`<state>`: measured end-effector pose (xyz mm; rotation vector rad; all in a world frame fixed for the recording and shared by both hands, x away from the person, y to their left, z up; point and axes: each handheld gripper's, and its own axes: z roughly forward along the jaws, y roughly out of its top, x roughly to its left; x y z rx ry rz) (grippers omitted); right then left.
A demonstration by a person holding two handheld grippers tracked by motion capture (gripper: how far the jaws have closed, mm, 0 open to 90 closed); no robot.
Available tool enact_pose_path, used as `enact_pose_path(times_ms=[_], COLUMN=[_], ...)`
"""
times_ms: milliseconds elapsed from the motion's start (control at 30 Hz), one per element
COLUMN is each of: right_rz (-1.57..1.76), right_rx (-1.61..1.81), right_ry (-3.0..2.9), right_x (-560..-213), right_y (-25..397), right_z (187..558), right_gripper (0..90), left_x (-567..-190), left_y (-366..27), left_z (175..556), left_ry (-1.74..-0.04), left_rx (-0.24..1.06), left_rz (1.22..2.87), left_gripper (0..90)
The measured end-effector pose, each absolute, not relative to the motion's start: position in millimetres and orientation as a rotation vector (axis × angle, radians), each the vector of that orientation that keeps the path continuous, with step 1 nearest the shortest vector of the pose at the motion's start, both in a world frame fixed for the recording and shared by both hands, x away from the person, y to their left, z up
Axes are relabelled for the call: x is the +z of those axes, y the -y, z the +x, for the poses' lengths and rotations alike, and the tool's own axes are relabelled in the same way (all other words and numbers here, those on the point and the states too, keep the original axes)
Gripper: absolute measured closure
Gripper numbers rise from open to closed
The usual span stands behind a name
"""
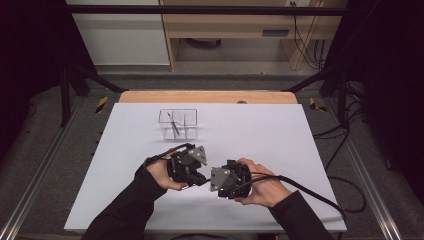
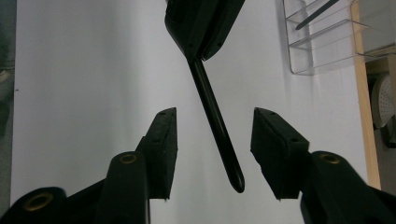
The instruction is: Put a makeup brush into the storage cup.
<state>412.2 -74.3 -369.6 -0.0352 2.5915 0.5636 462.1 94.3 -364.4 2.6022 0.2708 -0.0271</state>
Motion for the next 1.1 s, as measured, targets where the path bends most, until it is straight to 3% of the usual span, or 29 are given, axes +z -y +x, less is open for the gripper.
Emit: enact_pose_path(times_ms=[1100], right_rz=[-0.173], right_rx=[0.466], right_ry=[-2.593], right_x=[-383.7], right_y=[65.1], right_z=[410.5], right_gripper=[79.3], left_x=[-368.5], left_y=[-86.6], left_z=[458.8], left_ry=[-0.244], left_rx=[-0.059], left_rz=[2.634], left_gripper=[84.2])
